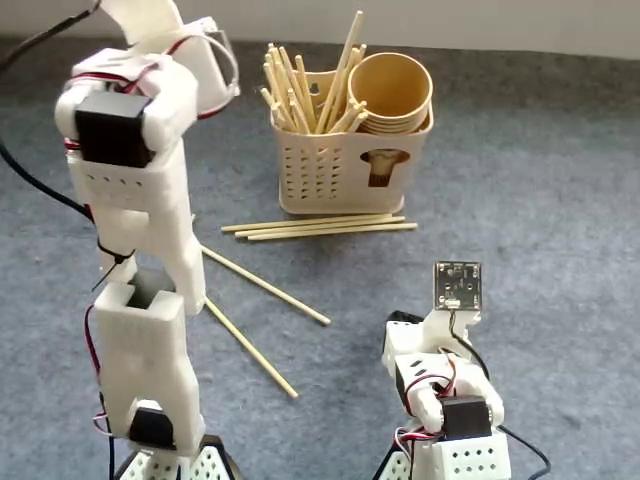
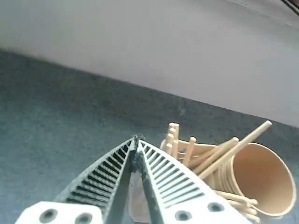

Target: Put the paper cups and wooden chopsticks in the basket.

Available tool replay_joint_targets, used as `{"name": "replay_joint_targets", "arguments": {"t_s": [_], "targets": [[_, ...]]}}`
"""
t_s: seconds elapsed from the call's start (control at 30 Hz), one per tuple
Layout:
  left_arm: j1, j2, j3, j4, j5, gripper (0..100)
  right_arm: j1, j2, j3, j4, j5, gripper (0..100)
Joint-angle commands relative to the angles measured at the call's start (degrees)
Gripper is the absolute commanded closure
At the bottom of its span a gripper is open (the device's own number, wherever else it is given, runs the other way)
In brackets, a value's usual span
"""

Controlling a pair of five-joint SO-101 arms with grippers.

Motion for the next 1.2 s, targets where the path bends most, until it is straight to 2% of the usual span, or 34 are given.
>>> {"name": "replay_joint_targets", "arguments": {"t_s": [0.0, 0.17, 0.47, 0.67, 0.87, 1.17], "targets": [[-5.05, -3.21, -1.27, 0.26, -8.09, 99, 0.75, -0.84, 8.48, 0.22, -0.18, 99.4], [-9.27, -3.82, 7.16, 0.35, -12.22, 99, 0.75, -0.84, 8.48, 0.22, -0.18, 99.4], [-12.00, -18.24, 45.58, 0.00, -22.86, 99, 0.75, -0.84, 8.48, 0.22, -0.18, 99.4], [-12.00, -23.60, 64.13, 0.00, -32.00, 99, 0.75, -0.84, 8.48, 0.22, -0.18, 99.4], [-13.05, -21.23, 73.54, 0.00, -39.21, 86, 0.75, -0.75, 8.48, 0.22, -0.18, 99.4], [-16.57, -10.15, 75.91, -1.76, -49.67, 85, 0.75, -0.75, 8.48, 0.22, -0.26, 99.4]]}}
